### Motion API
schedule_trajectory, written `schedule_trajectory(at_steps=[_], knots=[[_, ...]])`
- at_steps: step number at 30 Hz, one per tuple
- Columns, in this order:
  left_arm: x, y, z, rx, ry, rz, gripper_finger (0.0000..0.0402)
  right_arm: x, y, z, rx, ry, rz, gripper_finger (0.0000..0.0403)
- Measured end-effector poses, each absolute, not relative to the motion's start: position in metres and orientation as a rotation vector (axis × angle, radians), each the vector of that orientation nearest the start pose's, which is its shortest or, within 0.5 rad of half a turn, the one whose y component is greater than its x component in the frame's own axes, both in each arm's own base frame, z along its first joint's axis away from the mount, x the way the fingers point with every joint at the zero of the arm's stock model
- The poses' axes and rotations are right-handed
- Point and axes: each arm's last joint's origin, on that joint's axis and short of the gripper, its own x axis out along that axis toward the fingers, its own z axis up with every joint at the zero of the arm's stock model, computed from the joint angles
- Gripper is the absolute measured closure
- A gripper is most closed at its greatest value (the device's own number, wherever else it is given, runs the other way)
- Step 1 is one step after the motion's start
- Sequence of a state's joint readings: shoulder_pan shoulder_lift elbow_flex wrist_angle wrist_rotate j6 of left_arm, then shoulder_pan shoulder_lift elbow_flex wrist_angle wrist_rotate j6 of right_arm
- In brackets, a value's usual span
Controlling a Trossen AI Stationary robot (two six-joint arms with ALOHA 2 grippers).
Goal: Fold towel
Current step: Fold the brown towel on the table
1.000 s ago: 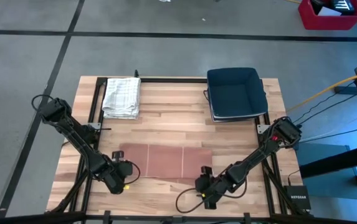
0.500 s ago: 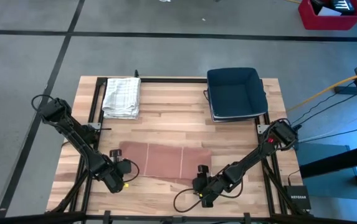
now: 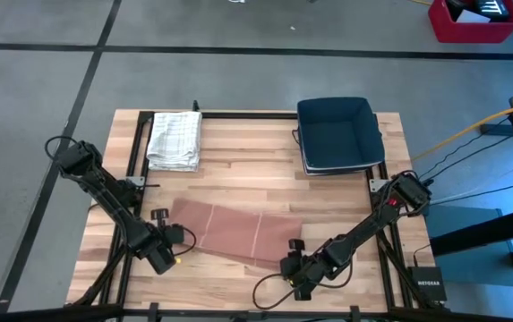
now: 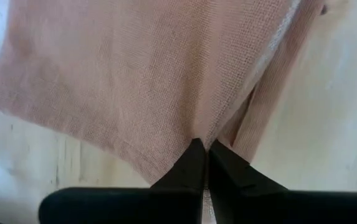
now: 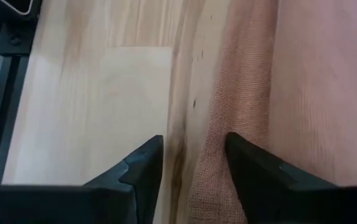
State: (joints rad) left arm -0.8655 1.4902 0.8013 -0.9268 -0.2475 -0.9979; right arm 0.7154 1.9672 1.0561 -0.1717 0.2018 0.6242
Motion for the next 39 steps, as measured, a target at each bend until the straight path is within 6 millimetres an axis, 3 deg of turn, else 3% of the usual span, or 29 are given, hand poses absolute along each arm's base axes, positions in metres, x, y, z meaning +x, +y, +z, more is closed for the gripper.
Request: schedule_trajectory(at_steps=[9, 13, 17, 21, 27, 30, 35, 39], knots=[[0.134, -0.173, 0.161, 0.053, 1.413, 0.233, 0.0399, 0.278, 0.233, 0.104, 0.094, 1.091, 0.124, 0.0228], [0.138, -0.178, 0.161, -0.017, 1.374, 0.208, 0.0396, 0.278, 0.233, 0.104, 0.098, 1.078, 0.125, 0.0229], [0.147, -0.185, 0.161, -0.074, 1.311, 0.144, 0.0376, 0.279, 0.233, 0.105, 0.100, 1.073, 0.118, 0.0229], [0.151, -0.184, 0.162, -0.110, 1.297, 0.147, 0.0330, 0.279, 0.233, 0.106, 0.130, 1.077, 0.108, 0.0228], [0.149, -0.182, 0.166, -0.150, 1.501, 0.087, 0.0257, 0.269, 0.221, 0.139, 0.272, 1.224, 0.212, 0.0228], [0.154, -0.186, 0.176, -0.164, 1.492, 0.074, 0.0242, 0.261, 0.218, 0.170, 0.398, 1.220, 0.247, 0.0228], [0.163, -0.189, 0.191, -0.078, 1.331, 0.063, 0.0239, 0.256, 0.210, 0.206, 0.428, 1.064, 0.222, 0.0228], [0.171, -0.181, 0.198, -0.036, 1.066, 0.208, 0.0240, 0.259, 0.204, 0.218, 0.266, 0.866, 0.113, 0.0228]])
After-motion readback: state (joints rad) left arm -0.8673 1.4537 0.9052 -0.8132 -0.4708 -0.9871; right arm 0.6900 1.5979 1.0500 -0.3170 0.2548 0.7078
